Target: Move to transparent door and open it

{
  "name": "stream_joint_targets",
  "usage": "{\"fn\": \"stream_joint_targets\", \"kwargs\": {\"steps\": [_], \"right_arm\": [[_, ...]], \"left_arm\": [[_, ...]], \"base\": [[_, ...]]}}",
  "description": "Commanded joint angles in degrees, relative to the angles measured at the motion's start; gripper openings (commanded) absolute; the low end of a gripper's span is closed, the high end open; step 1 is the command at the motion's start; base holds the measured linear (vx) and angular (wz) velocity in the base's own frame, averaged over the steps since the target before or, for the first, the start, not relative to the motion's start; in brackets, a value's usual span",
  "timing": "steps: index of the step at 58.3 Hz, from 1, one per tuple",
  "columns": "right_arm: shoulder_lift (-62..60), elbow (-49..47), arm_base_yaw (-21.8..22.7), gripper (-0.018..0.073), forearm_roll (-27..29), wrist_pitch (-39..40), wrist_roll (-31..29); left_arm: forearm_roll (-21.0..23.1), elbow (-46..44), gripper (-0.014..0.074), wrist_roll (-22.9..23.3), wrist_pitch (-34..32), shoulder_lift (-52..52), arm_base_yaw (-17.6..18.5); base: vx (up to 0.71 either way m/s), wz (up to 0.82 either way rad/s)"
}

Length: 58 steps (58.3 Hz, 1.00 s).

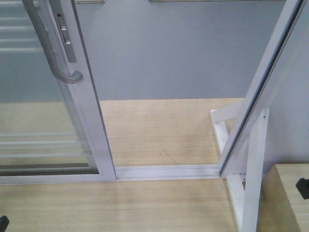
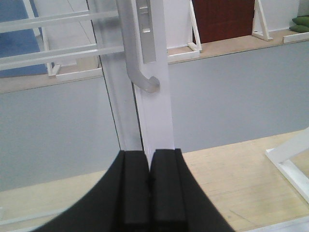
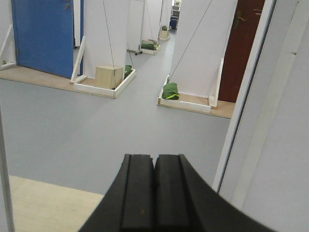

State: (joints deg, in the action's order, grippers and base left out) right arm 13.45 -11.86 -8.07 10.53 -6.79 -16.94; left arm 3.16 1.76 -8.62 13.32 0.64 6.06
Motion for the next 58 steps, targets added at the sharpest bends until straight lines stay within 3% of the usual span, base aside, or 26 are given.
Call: {"fn": "stream_joint_targets", "kwargs": {"steps": [1, 8, 18, 58], "right_arm": [[-3.4, -0.1, 0.1, 0.0001, -7.6, 3.0, 8.0], [-10.0, 6.3, 0.1, 0.0001, -10.0, 3.7, 12.2], [-14.8, 13.9, 0.1, 0.0001, -9.5, 5.0, 12.3], [-14.7, 13.8, 0.1, 0.0001, -9.6, 2.7, 12.0]], "left_arm": [[0.2, 0.4, 0.0076, 0.1, -4.3, 0.8, 0.5], [0.2, 0.4, 0.0076, 0.1, -4.3, 0.8, 0.5], [0.2, 0.4, 0.0076, 0.1, -4.3, 0.8, 0.5], [0.2, 0.4, 0.0076, 0.1, -4.3, 0.8, 0.5]], "base": [[0.00, 0.00], [0.00, 0.00], [0.00, 0.00], [0.00, 0.00]]}}
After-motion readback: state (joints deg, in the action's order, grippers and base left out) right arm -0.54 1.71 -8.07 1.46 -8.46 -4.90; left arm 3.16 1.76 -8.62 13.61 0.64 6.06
